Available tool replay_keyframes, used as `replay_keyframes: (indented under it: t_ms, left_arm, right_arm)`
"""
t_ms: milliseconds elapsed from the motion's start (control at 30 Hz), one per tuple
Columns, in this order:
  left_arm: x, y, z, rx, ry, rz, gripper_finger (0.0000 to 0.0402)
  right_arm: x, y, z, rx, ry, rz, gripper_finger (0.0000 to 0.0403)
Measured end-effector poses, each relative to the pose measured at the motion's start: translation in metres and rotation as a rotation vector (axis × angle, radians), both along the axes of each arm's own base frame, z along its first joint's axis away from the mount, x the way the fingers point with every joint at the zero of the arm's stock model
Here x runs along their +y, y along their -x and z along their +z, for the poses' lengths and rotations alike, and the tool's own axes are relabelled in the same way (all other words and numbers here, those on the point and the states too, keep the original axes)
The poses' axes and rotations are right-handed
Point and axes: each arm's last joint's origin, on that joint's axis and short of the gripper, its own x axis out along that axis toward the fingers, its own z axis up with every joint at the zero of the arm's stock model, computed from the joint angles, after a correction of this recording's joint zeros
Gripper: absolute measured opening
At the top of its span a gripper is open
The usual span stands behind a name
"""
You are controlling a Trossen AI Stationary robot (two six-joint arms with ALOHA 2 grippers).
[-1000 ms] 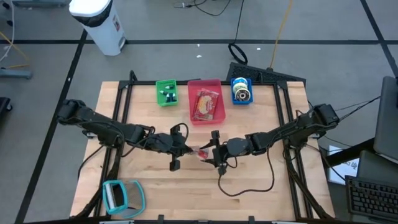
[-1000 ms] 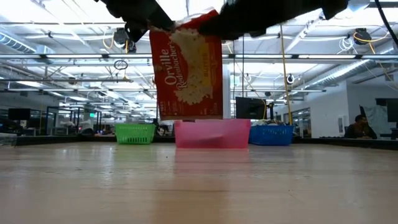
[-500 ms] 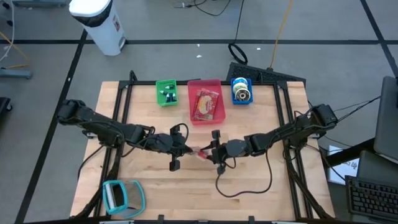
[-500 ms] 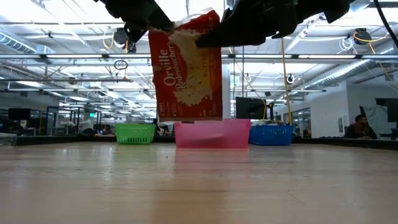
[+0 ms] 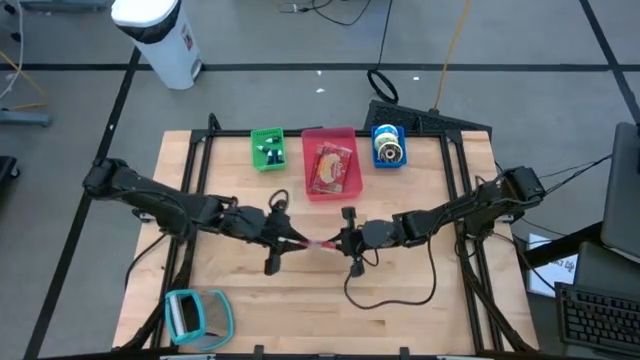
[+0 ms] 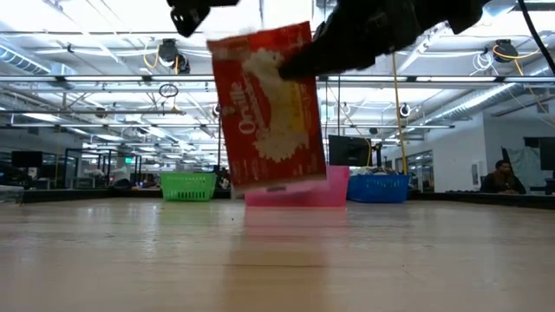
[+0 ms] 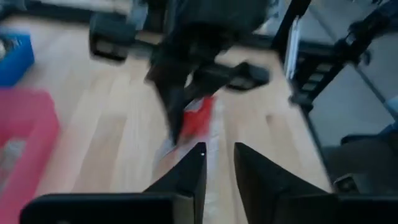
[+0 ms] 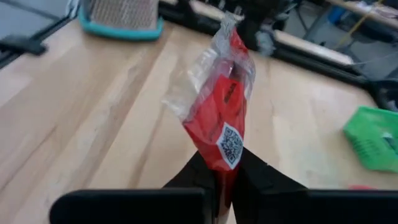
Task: Pick & Place Food Item
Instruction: Put the red popcorn bag into the red bin
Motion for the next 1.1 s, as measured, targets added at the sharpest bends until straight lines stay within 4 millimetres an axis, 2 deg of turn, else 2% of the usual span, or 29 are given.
replay_keyframes:
  t_ms: [67,200,433,633,833,967,1100]
  left_arm:
    - [0.0,0.008,0.008,-0.041,-0.019,-0.007,0.0093]
    - [0.0,0.026,0.011,-0.145,-0.103,0.003,0.0109]
    - [0.011,0.053,-0.021,-0.301,-0.097,0.019,0.0115]
    - [0.024,0.071,-0.045,-0.383,-0.049,0.063,0.0115]
    - [0.033,0.08,-0.061,-0.392,-0.061,0.093,0.0116]
    - [0.037,0.08,-0.065,-0.379,-0.091,0.106,0.0116]
    - [0.042,0.079,-0.065,-0.376,-0.121,0.117,0.0116]
  right_arm:
    - [-0.006,0.002,0.007,-0.013,-0.009,-0.021,0.001]
    - [-0.024,0.007,0.025,-0.056,0.003,-0.057,0.0009]
    - [-0.078,0.015,0.054,-0.15,-0.053,-0.056,0.0009]
    - [-0.134,0.019,0.058,-0.197,-0.16,-0.063,0.0009]
    - [-0.188,0.023,0.049,-0.234,-0.188,-0.128,0.0009]
    - [-0.222,0.025,0.028,-0.182,-0.272,-0.171,0.0009]
    - [-0.241,0.024,0.005,-0.132,-0.321,-0.201,0.0009]
